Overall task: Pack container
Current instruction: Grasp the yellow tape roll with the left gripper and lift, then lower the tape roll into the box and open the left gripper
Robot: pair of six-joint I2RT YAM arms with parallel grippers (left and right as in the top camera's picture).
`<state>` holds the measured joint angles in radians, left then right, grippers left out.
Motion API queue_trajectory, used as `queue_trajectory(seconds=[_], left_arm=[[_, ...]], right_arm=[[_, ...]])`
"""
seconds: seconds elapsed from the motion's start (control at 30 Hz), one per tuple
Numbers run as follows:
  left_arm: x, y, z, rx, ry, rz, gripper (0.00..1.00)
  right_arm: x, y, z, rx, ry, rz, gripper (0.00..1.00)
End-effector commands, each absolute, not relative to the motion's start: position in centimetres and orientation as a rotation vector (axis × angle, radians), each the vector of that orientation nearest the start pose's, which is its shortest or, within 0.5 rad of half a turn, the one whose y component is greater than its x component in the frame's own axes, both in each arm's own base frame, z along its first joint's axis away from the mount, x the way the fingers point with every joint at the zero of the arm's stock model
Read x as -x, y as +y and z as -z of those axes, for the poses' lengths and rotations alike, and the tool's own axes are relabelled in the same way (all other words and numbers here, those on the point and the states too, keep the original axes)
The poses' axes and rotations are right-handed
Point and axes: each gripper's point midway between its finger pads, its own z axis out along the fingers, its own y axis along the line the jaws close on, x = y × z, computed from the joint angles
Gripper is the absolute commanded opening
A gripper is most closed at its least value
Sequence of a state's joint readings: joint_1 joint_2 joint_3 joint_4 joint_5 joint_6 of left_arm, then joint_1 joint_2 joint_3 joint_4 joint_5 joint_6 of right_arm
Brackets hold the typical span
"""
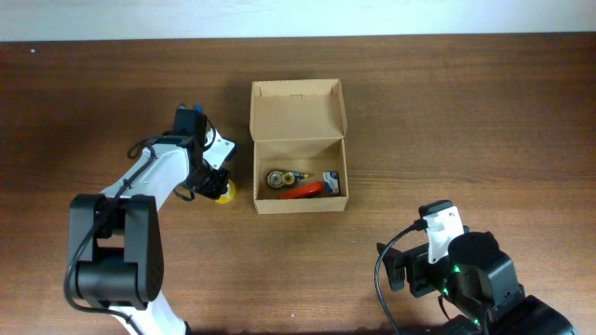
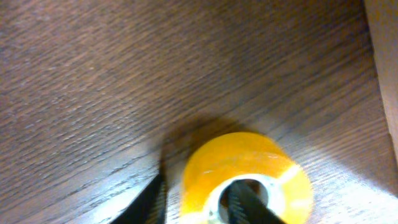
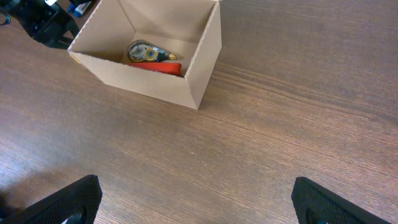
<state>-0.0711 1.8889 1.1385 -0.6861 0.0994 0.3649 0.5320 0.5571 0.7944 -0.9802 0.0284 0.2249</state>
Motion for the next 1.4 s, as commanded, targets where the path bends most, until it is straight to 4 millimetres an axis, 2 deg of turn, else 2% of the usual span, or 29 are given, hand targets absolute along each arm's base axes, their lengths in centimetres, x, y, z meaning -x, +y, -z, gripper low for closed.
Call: queue_trajectory(seconds=[0.0, 0.03, 0.1, 0.17, 0.27, 0.4, 0.5, 0.6, 0.67, 0.73, 0.83, 0.93, 1.03, 1.13, 1.23, 1.3, 1.37], left_arm=[[-34.3, -4.0, 1.1, -0.647, 2.957, 0.121, 0.15], [-34.3, -4.0, 1.1, -0.636, 2.96, 0.123, 0.08], [-34.4, -4.0, 1.1, -0.625, 2.961, 0.123, 0.02], [-35.2, -4.0, 0.4, -0.562, 2.952, 0.122, 0.02], [-37.3, -4.1, -2.4, -0.509, 2.886, 0.106, 0.02], [-39.3, -2.0, -7.4, -0.419, 2.802, -0.087, 0.02], [-40.4, -2.4, -12.3, -0.358, 2.68, -0.093, 0.02], [-40.5, -4.5, -17.3, -0.371, 2.546, -0.069, 0.02], [-40.3, -7.6, -19.5, -0.453, 2.471, -0.036, 0.02], [-40.0, -12.2, -20.5, -0.577, 2.399, 0.014, 0.02], [-39.1, -18.4, -20.6, -0.734, 2.314, 0.082, 0.02], [-38.5, -21.7, -19.1, -0.823, 2.3, 0.113, 0.02], [-38.1, -24.7, -16.0, -0.914, 2.322, 0.127, 0.02], [-38.0, -26.2, -13.2, -0.964, 2.351, 0.128, 0.02], [-38.2, -26.4, -10.9, -0.98, 2.393, 0.119, 0.02], [-38.0, -26.7, -10.0, -0.996, 2.409, 0.137, 0.02], [-37.7, -27.3, -9.9, -1.012, 2.408, 0.182, 0.02]], right_arm=[[-17.5, 9.7, -20.3, 0.349, 2.307, -0.341, 0.99], [-17.5, 9.7, -20.3, 0.349, 2.307, -0.341, 0.99], [-17.5, 9.7, -20.3, 0.349, 2.307, -0.341, 0.99], [-17.5, 9.7, -20.3, 0.349, 2.307, -0.341, 0.99], [-17.5, 9.7, -20.3, 0.349, 2.307, -0.341, 0.99], [-17.5, 9.7, -20.3, 0.349, 2.307, -0.341, 0.99], [-17.5, 9.7, -20.3, 0.349, 2.307, -0.341, 0.99], [-17.5, 9.7, -20.3, 0.349, 2.307, -0.341, 0.99], [-17.5, 9.7, -20.3, 0.349, 2.307, -0.341, 0.99], [-17.5, 9.7, -20.3, 0.349, 2.307, -0.341, 0.99], [-17.5, 9.7, -20.3, 0.349, 2.307, -0.341, 0.99], [-17.5, 9.7, -20.3, 0.349, 2.307, -0.341, 0.99], [-17.5, 9.7, -20.3, 0.349, 2.307, -0.341, 0.99], [-17.5, 9.7, -20.3, 0.349, 2.307, -0.341, 0.99], [-17.5, 9.7, -20.3, 0.349, 2.307, -0.341, 0.99], [-17.5, 9.7, -20.3, 0.349, 2.307, -0.341, 0.99], [-17.5, 9.7, -20.3, 0.349, 2.307, -0.341, 0.99]])
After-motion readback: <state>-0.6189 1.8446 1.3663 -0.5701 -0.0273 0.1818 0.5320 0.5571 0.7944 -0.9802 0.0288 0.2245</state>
